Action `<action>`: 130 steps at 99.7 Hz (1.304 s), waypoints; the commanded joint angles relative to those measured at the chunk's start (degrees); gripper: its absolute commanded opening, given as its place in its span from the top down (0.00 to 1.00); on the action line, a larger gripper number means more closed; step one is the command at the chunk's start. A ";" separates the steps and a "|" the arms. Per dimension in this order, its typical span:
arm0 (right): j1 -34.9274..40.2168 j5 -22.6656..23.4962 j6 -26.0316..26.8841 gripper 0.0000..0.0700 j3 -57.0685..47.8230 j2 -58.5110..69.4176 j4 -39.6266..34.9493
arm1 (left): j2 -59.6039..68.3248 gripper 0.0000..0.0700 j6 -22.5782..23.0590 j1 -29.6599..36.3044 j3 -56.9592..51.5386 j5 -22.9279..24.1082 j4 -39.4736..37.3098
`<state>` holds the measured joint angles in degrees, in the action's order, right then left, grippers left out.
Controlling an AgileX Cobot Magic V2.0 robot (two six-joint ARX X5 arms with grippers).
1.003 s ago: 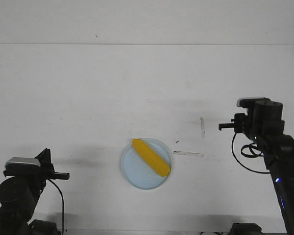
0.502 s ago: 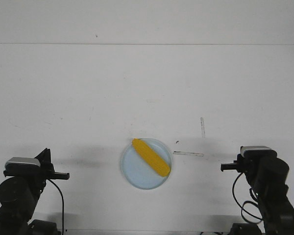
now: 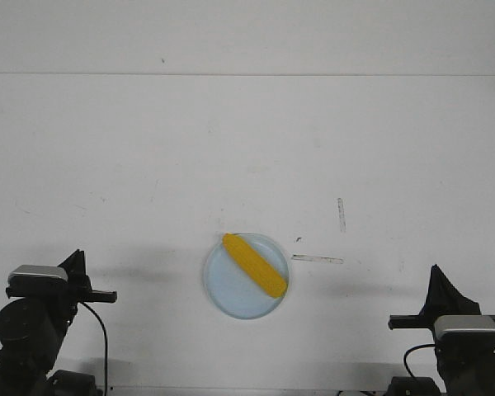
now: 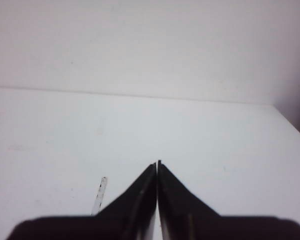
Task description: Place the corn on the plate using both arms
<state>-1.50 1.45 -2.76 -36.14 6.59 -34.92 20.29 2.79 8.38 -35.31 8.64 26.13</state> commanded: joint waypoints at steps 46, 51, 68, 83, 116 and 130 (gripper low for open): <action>0.02 -0.02 -0.09 0.99 -0.20 -0.28 2.34 | 0.24 1.00 -0.48 0.11 -0.66 -0.04 -0.90; 0.02 0.00 -0.09 0.99 -0.20 -0.28 2.34 | 0.22 1.00 -0.48 0.11 -0.66 -0.04 -0.92; 0.02 0.00 -0.09 0.99 -0.20 -0.28 2.34 | 0.15 1.00 -0.50 0.04 -0.66 1.14 -0.09; 0.02 0.00 -0.09 0.99 -0.20 -0.28 2.34 | -0.37 1.00 -1.40 -0.70 0.70 -1.25 -2.71; 0.02 -0.02 -0.09 0.99 -0.20 -0.28 2.34 | -15.98 1.00 -2.43 -7.61 25.00 -8.79 -22.64; 0.02 0.00 -0.09 0.99 -0.20 -0.28 2.34 | -20.15 1.00 -2.40 -8.07 33.75 -9.27 -27.45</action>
<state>-1.50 1.45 -2.76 -36.14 6.46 -33.34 0.14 0.62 0.47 -3.99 -0.43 1.98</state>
